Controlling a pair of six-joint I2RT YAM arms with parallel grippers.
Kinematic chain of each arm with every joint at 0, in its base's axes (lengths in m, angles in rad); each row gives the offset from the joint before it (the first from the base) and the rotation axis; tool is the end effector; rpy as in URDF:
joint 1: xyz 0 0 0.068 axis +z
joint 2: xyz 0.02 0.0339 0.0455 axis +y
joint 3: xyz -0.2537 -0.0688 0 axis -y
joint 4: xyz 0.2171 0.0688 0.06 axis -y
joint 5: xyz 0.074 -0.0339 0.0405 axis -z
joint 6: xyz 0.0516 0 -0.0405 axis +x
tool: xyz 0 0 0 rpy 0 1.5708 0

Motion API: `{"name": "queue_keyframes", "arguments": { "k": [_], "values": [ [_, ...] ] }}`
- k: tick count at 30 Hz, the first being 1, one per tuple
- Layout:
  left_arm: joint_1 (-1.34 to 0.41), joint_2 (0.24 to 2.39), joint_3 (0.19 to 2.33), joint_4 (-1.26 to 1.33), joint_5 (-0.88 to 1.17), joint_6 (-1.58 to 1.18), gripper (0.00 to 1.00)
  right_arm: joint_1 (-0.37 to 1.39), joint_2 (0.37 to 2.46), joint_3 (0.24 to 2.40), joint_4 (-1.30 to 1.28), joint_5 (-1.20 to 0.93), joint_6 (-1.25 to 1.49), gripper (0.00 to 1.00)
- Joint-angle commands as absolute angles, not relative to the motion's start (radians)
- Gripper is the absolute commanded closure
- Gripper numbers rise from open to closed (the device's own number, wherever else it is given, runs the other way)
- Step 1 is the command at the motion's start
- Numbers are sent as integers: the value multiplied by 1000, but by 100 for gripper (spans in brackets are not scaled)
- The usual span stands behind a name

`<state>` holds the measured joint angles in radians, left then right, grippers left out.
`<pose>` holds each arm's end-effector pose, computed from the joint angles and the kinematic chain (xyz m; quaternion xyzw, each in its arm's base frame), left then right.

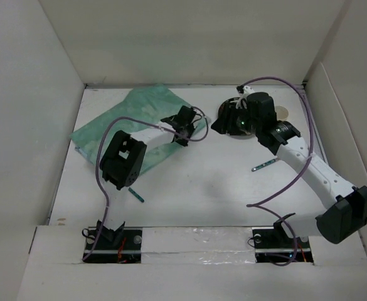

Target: Set the dinner table for one person

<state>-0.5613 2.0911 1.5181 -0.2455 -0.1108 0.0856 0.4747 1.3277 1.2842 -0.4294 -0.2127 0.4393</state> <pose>0.3812 -0.2329 0.1749 0.2759 0.8870 -0.0364 0.3686 0.2523 0.1419 0.3536 -0.0704 0.8471 0.3102 0.4256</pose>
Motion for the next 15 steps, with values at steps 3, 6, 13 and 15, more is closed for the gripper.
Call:
{"name": "queue_keyframes", "arguments": {
  "k": [3, 6, 13, 15],
  "values": [
    [-580, 1876, 1372, -255, -144, 98, 48, 459, 1370, 1195, -318, -89, 505, 39],
    [-558, 1792, 1347, -304, -253, 8, 37, 448, 1445, 1152, -253, -54, 545, 37],
    [-417, 1556, 1172, -353, -240, -362, 40, 439, 1672, 1198, -226, -8, 619, 49],
    [-374, 1462, 1048, -344, -192, -441, 40, 430, 1715, 1204, -198, -49, 644, 67]
  ]
}}
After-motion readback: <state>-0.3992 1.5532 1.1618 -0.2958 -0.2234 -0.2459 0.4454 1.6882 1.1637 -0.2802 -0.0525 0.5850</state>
